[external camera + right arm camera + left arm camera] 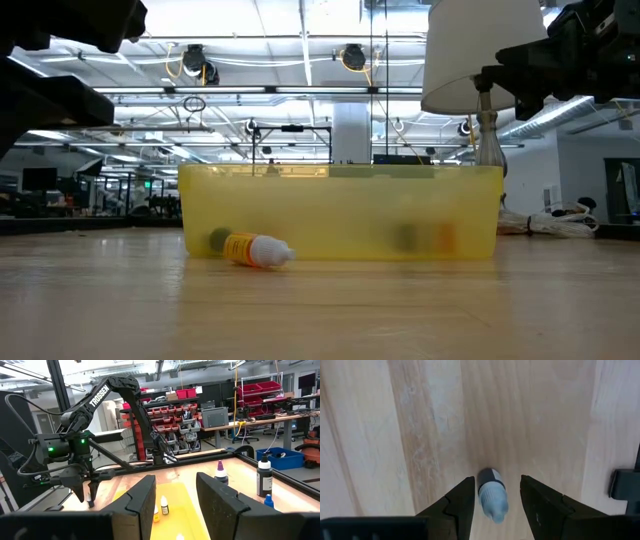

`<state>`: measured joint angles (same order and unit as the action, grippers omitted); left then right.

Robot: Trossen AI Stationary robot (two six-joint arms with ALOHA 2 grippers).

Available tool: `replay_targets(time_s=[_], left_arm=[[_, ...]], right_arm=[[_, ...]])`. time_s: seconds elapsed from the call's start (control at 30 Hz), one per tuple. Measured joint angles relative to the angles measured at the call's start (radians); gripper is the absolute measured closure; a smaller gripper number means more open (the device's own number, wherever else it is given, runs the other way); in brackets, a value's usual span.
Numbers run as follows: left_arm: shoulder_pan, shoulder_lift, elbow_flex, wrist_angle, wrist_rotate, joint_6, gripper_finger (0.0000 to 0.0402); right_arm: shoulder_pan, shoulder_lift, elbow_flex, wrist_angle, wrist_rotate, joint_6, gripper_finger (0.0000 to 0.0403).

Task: Pick & Place food coloring
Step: Put the small purple food coloring bottle into the yellow container

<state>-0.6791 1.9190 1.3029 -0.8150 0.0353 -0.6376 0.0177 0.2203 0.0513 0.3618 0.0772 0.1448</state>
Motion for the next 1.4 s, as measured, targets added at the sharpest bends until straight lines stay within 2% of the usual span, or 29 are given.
replay_targets(time_s=[1.4], left_arm=[[-0.004, 0.000, -0.001, -0.044, 0.000, -0.023, 0.0243]], right_arm=[[0.000, 0.000, 0.000, 0.000, 0.000, 0.000, 0.0273]])
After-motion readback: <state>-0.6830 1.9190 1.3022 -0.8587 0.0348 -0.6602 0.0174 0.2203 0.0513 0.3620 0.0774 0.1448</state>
